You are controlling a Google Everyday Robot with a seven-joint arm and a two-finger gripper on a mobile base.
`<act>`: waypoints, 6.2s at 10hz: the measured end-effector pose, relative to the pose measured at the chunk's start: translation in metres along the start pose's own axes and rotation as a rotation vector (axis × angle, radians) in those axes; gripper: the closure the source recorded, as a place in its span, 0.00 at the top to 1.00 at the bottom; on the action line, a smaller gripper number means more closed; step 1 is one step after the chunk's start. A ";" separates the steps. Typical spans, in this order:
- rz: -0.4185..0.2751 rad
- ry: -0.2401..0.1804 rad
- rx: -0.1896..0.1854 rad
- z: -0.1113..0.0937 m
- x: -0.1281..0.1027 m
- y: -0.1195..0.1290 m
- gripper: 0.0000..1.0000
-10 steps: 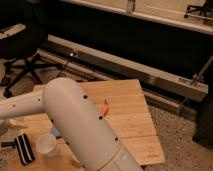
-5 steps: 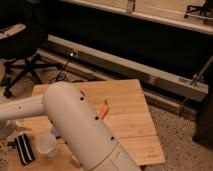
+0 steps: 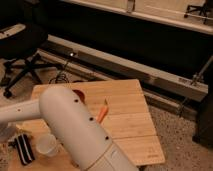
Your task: Place the eraser in the ceramic cup
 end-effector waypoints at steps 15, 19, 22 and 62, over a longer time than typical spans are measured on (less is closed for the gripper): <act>0.149 0.012 0.065 -0.065 0.014 0.049 0.05; 0.131 0.130 0.137 -0.117 -0.004 0.058 0.00; 0.057 0.429 0.232 -0.202 -0.014 0.063 0.00; -0.392 0.962 0.591 -0.158 -0.151 0.100 0.00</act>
